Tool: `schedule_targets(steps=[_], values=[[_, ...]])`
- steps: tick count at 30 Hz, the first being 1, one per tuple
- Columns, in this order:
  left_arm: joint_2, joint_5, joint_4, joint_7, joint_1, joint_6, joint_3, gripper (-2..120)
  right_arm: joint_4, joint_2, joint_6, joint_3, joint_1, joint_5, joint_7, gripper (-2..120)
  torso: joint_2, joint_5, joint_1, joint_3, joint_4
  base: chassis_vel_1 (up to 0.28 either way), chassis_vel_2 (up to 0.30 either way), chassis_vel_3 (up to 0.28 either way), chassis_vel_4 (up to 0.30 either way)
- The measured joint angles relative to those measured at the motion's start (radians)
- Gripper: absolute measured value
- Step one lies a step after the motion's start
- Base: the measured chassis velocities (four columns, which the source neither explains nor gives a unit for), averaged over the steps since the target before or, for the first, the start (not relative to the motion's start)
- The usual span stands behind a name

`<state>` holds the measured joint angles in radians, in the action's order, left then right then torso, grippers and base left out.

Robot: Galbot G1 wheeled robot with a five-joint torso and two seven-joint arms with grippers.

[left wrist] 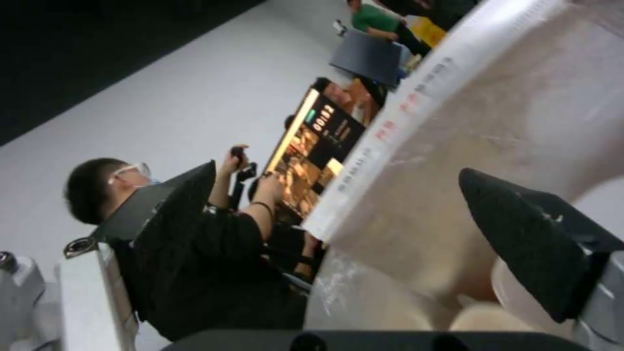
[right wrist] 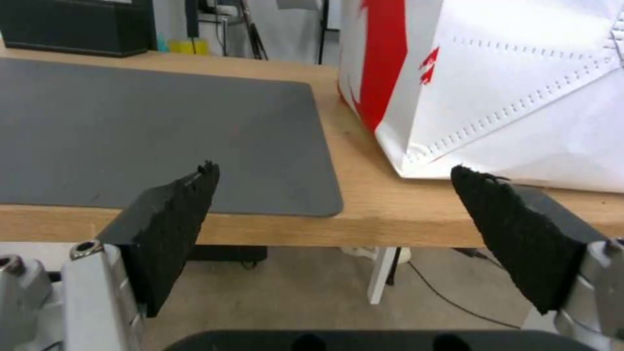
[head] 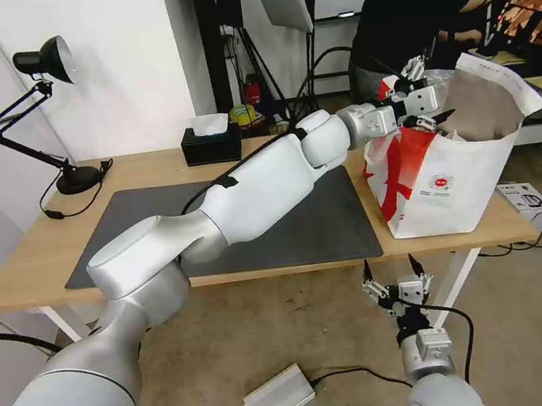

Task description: Pick up the trash from the table and place it into the takeout bag.

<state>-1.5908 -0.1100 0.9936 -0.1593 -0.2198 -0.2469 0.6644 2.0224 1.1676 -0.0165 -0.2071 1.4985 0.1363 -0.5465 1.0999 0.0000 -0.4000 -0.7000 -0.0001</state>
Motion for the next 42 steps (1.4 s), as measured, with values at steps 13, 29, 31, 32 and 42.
schedule_targets(steps=[13,29,31,32,42], values=[[0.071,-0.005,0.012,0.024,-0.042,0.018,-0.103,100,0.003,-0.004,0.001,-0.001,-0.007,0.002,0.000,92,0.000,-0.0002,0.000,0.000,0.0000,0.000,0.000,0.000,0.000],[0.404,-0.207,0.221,0.080,-0.022,0.146,-0.220,100,0.017,-0.017,0.005,-0.014,-0.009,0.005,0.001,92,0.000,-0.0006,0.000,0.000,0.0003,0.000,0.000,0.000,0.000],[0.453,-0.226,0.263,0.089,-0.003,0.164,-0.231,100,0.020,-0.019,0.006,-0.018,-0.006,0.005,0.003,92,0.000,-0.0006,0.000,0.000,0.0003,0.000,0.000,0.000,0.000],[0.491,-0.241,0.300,0.095,0.015,0.175,-0.240,100,0.022,-0.019,0.007,-0.021,-0.005,0.006,0.007,92,0.000,-0.0005,0.000,0.000,0.0001,0.000,0.000,0.000,0.000],[0.799,-0.308,0.594,0.138,0.305,0.255,-0.423,100,0.037,-0.026,0.027,-0.033,-0.004,0.007,0.024,95,0.000,-0.0008,0.000,0.000,0.0004,0.000,0.000,0.000,0.000]])
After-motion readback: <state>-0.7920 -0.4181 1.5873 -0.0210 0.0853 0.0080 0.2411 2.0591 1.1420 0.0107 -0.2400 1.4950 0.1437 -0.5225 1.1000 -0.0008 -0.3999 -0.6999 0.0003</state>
